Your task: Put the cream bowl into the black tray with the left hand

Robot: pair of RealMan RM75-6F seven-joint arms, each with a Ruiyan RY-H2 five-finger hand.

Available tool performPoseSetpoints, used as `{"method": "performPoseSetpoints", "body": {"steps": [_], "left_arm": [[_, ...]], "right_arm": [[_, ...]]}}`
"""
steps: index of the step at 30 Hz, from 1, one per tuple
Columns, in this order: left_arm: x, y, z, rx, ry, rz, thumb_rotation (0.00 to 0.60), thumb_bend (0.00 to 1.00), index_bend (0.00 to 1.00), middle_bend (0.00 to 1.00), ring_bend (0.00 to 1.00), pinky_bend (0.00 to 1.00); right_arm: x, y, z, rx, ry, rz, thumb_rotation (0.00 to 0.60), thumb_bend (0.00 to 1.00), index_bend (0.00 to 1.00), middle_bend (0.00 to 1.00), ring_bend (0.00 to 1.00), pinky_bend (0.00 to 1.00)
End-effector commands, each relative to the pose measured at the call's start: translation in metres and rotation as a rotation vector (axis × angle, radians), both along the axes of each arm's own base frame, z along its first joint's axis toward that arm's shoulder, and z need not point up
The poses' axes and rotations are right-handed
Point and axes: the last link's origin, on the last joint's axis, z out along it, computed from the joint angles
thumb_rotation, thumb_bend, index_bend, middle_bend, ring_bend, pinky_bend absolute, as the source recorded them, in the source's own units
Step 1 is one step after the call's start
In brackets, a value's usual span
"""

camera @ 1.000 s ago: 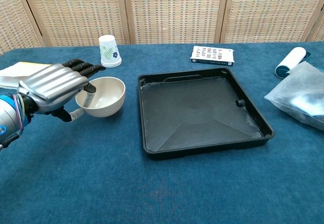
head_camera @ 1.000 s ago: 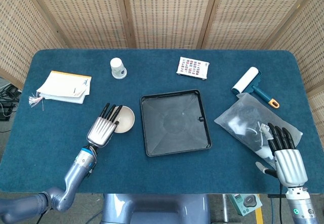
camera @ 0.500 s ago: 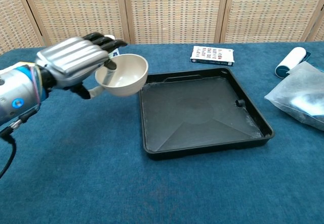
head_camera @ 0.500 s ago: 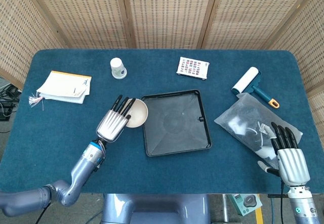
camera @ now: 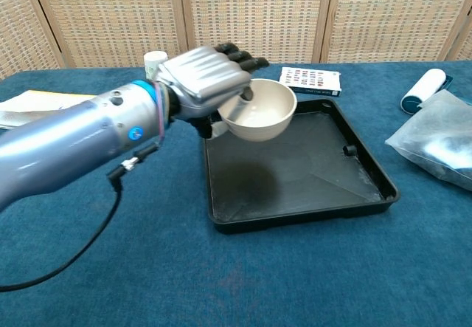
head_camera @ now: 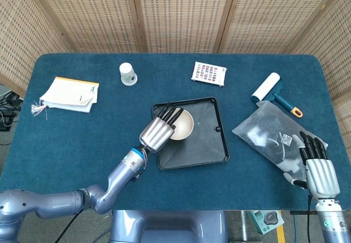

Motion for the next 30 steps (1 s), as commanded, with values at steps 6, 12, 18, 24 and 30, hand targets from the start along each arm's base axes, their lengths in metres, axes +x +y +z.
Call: {"method": "performPoseSetpoints", "body": {"steps": [6,12,18,24,30], "left_arm": [[0.023,0.007,-0.035,-0.050,0.039,0.014,0.600,0.51,0.64,0.00,0.00,0.00],[0.026,0.010,-0.053,-0.075,0.068,0.023,0.600,0.51,0.63,0.00,0.00,0.00],[0.026,0.010,-0.061,-0.078,0.090,0.009,0.600,0.50,0.57,0.00,0.00,0.00],[0.022,0.012,-0.064,-0.090,0.097,0.024,0.600,0.41,0.34,0.00,0.00,0.00],[0.020,0.011,-0.057,-0.077,0.085,0.023,0.600,0.25,0.03,0.00,0.00,0.00]], "right_arm": [[-0.006,-0.003,0.000,0.004,-0.008,-0.021,0.600,0.14,0.00,0.00,0.00,0.00],[-0.010,-0.005,-0.002,0.009,-0.009,-0.034,0.600,0.14,0.00,0.00,0.00,0.00],[-0.012,-0.006,-0.002,0.008,-0.007,-0.042,0.600,0.14,0.00,0.00,0.00,0.00],[-0.012,-0.006,-0.003,0.009,-0.006,-0.041,0.600,0.14,0.00,0.00,0.00,0.00],[-0.011,-0.006,-0.004,0.007,-0.001,-0.037,0.600,0.14,0.00,0.00,0.00,0.00]]}}
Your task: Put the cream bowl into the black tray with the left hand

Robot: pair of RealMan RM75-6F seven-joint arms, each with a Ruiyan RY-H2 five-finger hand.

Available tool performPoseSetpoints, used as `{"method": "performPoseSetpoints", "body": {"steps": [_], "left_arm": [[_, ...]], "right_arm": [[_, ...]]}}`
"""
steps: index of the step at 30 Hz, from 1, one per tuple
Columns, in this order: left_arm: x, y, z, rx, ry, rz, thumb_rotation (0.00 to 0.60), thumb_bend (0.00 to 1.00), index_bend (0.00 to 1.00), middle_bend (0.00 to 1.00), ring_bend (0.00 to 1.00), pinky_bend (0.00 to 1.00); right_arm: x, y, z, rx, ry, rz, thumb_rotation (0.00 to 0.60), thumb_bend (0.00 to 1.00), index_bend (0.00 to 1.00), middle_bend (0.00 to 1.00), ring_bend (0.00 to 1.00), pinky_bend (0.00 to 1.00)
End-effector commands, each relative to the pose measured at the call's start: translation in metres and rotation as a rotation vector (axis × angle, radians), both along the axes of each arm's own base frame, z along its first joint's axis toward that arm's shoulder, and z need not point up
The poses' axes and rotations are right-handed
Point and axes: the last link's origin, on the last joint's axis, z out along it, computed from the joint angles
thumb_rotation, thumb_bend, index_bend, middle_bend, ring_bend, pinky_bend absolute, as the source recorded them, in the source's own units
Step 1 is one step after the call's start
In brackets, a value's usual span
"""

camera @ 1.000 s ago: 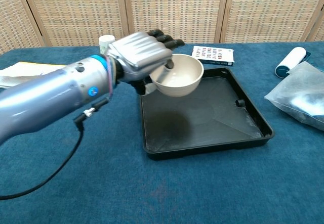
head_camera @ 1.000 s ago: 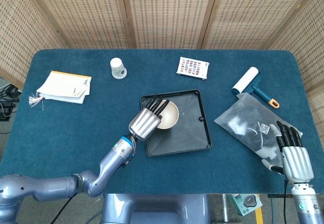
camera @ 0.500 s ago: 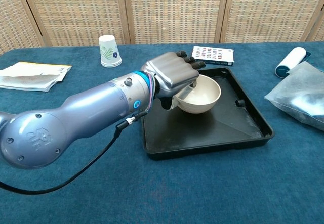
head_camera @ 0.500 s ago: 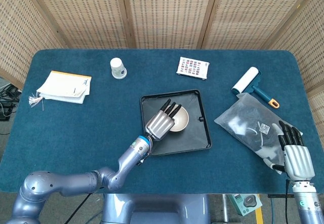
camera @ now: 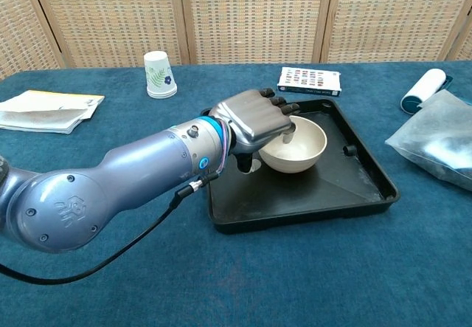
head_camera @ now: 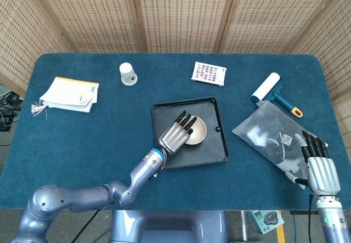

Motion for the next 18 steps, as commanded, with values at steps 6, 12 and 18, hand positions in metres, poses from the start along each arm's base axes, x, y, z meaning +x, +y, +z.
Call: {"method": "performPoseSetpoints", "body": {"steps": [6,12,18], "left_arm": [[0.000,-0.003,0.031,0.050,-0.089,-0.006,0.600,0.25,0.00,0.00,0.00,0.00],[-0.007,-0.020,0.088,0.133,-0.234,-0.016,0.600,0.25,0.00,0.00,0.00,0.00],[-0.044,-0.045,0.153,0.250,-0.339,0.038,0.600,0.24,0.00,0.00,0.00,0.00]], "right_arm": [[0.002,0.000,-0.002,0.002,0.008,0.009,0.600,0.14,0.00,0.00,0.00,0.00],[0.006,0.002,-0.001,-0.006,0.014,0.025,0.600,0.15,0.00,0.00,0.00,0.00],[0.011,0.004,-0.001,-0.009,0.020,0.043,0.600,0.14,0.00,0.00,0.00,0.00]]}}
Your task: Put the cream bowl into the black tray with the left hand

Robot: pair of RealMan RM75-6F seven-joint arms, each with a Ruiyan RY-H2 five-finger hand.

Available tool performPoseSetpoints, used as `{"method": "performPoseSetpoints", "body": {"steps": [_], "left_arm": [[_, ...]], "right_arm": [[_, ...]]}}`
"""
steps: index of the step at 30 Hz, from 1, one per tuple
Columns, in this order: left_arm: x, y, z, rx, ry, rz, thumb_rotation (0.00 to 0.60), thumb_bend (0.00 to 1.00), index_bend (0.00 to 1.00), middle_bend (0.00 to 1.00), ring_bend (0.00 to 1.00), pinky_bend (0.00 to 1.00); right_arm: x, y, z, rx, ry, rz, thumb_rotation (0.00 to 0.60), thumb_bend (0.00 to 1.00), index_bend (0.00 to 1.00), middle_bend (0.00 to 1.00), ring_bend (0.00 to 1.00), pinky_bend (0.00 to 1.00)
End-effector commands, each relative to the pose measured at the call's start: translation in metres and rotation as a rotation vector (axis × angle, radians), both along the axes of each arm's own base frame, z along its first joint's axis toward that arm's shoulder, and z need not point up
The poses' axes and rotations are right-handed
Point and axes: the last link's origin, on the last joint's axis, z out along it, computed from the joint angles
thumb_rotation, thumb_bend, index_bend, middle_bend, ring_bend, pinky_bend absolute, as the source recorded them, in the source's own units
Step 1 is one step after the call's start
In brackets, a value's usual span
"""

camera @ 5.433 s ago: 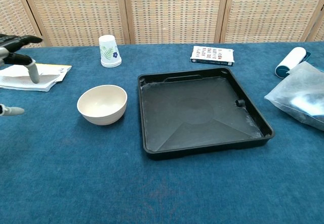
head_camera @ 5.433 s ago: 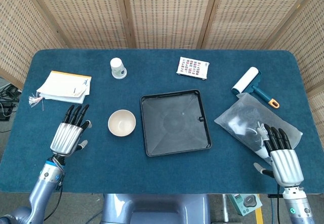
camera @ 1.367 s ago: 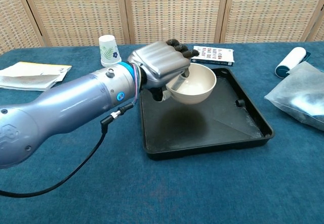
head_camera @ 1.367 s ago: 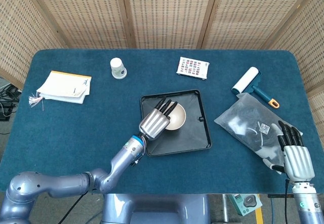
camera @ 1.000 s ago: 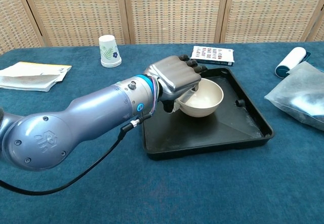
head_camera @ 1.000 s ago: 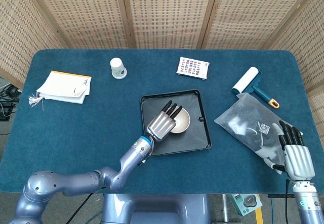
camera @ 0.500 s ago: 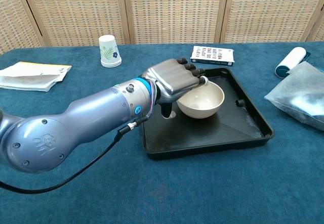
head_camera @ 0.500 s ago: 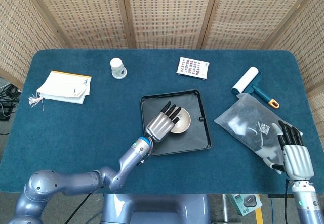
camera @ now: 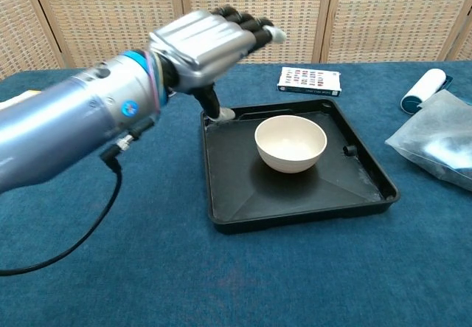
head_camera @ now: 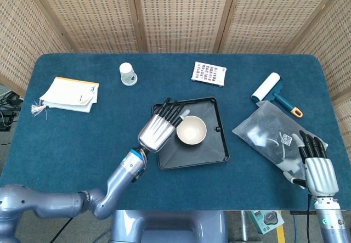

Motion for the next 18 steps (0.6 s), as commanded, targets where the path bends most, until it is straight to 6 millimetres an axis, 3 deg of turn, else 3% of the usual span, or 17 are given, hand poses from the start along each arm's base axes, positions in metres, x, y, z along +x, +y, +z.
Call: {"method": "performPoseSetpoints", "body": {"steps": [1,6,9,13,18], "left_arm": [[-0.038,-0.020,0.053,0.092,-0.070,0.065,0.600,0.23,0.00,0.00,0.00,0.00],[-0.089,-0.049,0.098,0.177,-0.111,0.201,0.600,0.22,0.00,0.00,0.00,0.00],[-0.125,-0.073,0.113,0.204,-0.123,0.278,0.600,0.21,0.00,0.00,0.00,0.00],[-0.168,-0.102,0.119,0.199,-0.111,0.392,0.600,0.21,0.00,0.00,0.00,0.00],[-0.207,-0.132,0.116,0.168,-0.076,0.481,0.600,0.21,0.00,0.00,0.00,0.00]], "right_arm": [[0.002,0.002,-0.001,0.004,0.001,0.003,0.600,0.14,0.00,0.00,0.00,0.00],[0.009,0.004,-0.001,0.002,0.008,0.024,0.600,0.14,0.00,0.00,0.00,0.00],[0.014,0.006,-0.001,-0.002,0.014,0.041,0.600,0.14,0.00,0.00,0.00,0.00],[0.020,0.007,-0.002,-0.001,0.022,0.061,0.600,0.14,0.00,0.00,0.00,0.00],[0.024,0.009,-0.004,0.009,0.036,0.070,0.600,0.14,0.00,0.00,0.00,0.00]]}}
